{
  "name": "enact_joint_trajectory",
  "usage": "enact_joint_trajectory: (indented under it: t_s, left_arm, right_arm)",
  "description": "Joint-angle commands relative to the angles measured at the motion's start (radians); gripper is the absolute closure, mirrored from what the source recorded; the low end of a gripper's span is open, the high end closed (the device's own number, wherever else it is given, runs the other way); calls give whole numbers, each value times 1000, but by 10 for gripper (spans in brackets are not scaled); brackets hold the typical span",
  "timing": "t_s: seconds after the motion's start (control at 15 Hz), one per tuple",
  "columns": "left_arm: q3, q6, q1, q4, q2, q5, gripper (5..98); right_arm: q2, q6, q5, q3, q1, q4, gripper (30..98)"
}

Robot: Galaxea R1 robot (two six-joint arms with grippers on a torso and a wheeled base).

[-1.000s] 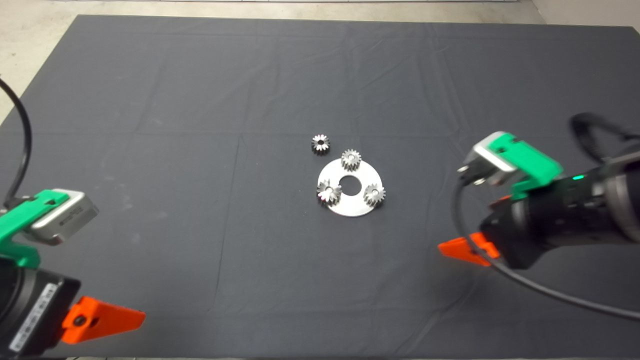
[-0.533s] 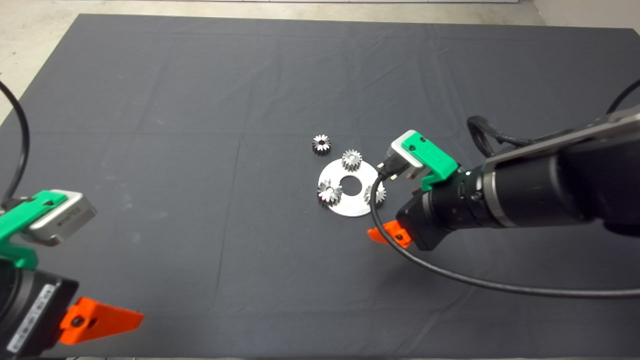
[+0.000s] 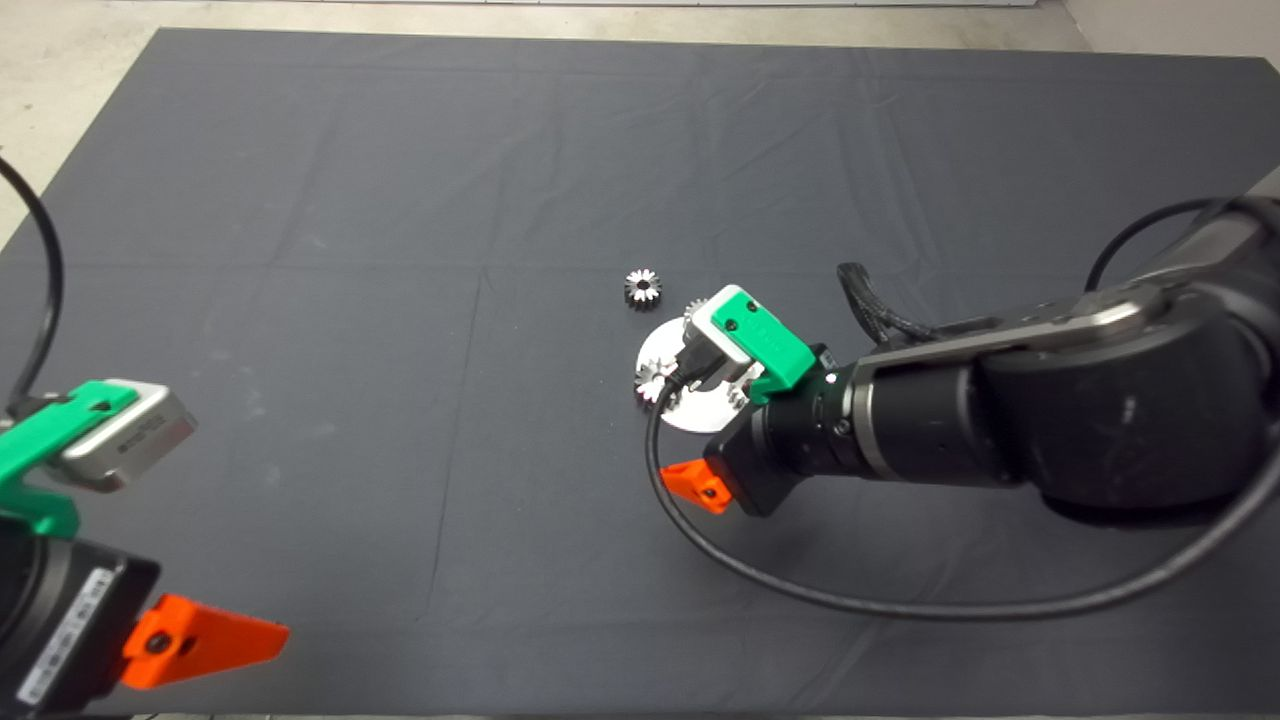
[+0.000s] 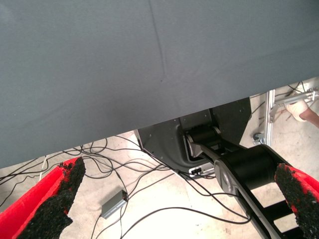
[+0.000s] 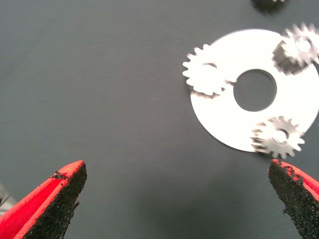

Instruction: Remove an incorrectly installed larger gear and replace it with the correct smaller gear

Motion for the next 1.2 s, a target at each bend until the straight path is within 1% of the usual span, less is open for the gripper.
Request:
enact_joint_trajectory:
  t_s: [0.0,0.07,0.2,0.6,1.0,1.13]
  left_arm:
    - [15,-1,-6,-17,-1,1,60]
    - [13,-1,-6,-17,-1,1,60]
    - [15,-1,-6,-17,-4,1,60]
    - [15,-1,-6,-17,-2,1,60]
    - [15,-1,-6,-17,-3,1,60]
    - [15,-1,-6,-17,-4,0,60]
  right_arm:
    - [7,-23,-4,-30,-3,-89,316]
    - [7,-24,-4,-45,-14,-110,316]
    - [8,-64,-15,-74,-49,-148,316]
    - [19,-115,-12,-164,-119,-203,316]
    - [69,-117,-10,-226,-136,-211,316]
    - [82,-120,-9,-250,-154,-246,316]
